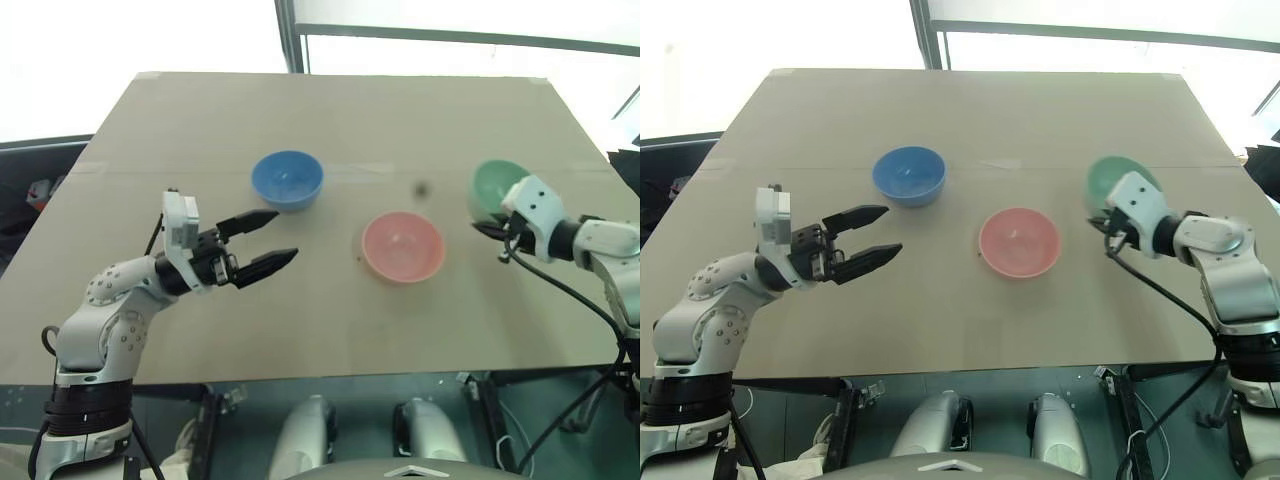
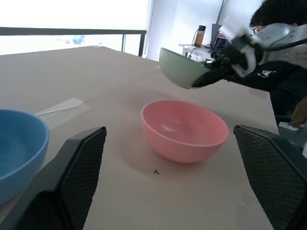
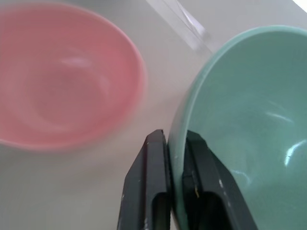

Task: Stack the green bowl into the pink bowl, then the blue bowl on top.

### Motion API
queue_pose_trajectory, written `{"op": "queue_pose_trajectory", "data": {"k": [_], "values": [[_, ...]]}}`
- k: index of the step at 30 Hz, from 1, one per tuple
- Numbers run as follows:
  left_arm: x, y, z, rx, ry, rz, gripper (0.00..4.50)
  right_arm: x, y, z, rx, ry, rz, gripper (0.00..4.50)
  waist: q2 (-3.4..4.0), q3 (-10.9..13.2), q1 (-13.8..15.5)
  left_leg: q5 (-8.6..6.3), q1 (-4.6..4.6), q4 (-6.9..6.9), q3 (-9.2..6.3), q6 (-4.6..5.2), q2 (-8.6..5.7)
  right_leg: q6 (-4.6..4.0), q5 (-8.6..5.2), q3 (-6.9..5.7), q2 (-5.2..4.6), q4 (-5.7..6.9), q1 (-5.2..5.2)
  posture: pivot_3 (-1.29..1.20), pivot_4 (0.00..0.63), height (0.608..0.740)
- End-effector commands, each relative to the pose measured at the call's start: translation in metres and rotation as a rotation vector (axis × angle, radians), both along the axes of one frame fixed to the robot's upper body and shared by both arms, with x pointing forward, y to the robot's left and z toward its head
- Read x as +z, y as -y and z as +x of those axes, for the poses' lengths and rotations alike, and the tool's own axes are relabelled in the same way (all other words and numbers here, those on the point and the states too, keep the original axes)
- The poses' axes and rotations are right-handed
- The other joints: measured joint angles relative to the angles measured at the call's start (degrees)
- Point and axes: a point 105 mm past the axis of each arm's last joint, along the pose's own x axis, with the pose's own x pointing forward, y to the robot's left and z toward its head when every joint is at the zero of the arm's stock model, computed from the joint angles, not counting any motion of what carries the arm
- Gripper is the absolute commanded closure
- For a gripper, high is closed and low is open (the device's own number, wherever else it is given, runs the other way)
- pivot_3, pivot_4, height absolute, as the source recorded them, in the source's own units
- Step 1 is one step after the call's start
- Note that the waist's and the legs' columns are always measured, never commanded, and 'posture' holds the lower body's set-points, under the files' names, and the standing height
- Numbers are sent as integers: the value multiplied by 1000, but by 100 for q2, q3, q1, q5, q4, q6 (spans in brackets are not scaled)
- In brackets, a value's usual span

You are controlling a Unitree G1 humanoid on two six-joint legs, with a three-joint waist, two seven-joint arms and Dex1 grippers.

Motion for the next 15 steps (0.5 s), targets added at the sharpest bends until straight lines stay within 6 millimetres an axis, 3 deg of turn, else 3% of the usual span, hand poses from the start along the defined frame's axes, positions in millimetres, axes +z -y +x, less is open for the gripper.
{"op": "queue_pose_trajectory", "data": {"k": [1,3,6,7,9,10,14,15], "values": [[9,-2,8,63,72,21,0,8,-40,-22,145,10,21,4448,-8,-4,28,0,0,2,-1,0,-1,0,0,0,-1,1,1,0,150,740],[9,-2,14,98,87,36,0,-6,-54,-24,179,-19,-8,4448,-8,-4,53,0,0,4,-5,0,-3,0,0,-4,-2,1,2,0,150,740],[10,-2,19,120,106,40,0,-26,-57,-16,164,-41,-74,4448,-7,-3,100,0,-2,5,-5,0,-10,0,0,-5,-3,5,0,0,150,740],[11,-2,20,125,110,41,0,-32,-56,-11,150,-52,-82,3729,-8,-3,102,0,-4,5,-5,0,-12,0,0,-5,-5,7,-1,0,150,740],[13,-3,22,142,120,45,0,-39,-54,-7,146,-61,-118,3178,-8,-3,98,0,-7,5,-6,1,-16,0,0,-7,-5,8,-1,0,150,740],[13,-4,23,152,124,49,0,-40,-53,-6,146,-59,-123,2668,-8,-2,96,0,-7,5,-5,1,-17,0,0,-7,-5,7,-1,0,150,740],[15,-6,30,264,170,113,0,-9,-48,-7,138,-11,-27,942,-7,-2,85,0,-6,3,-5,1,-13,0,0,-7,-2,9,-2,0,150,740],[14,-11,39,352,182,202,0,7,-47,-12,151,-7,68,824,-8,-2,85,0,-6,4,-4,1,-13,0,0,-7,-2,8,-2,0,150,740]]}}
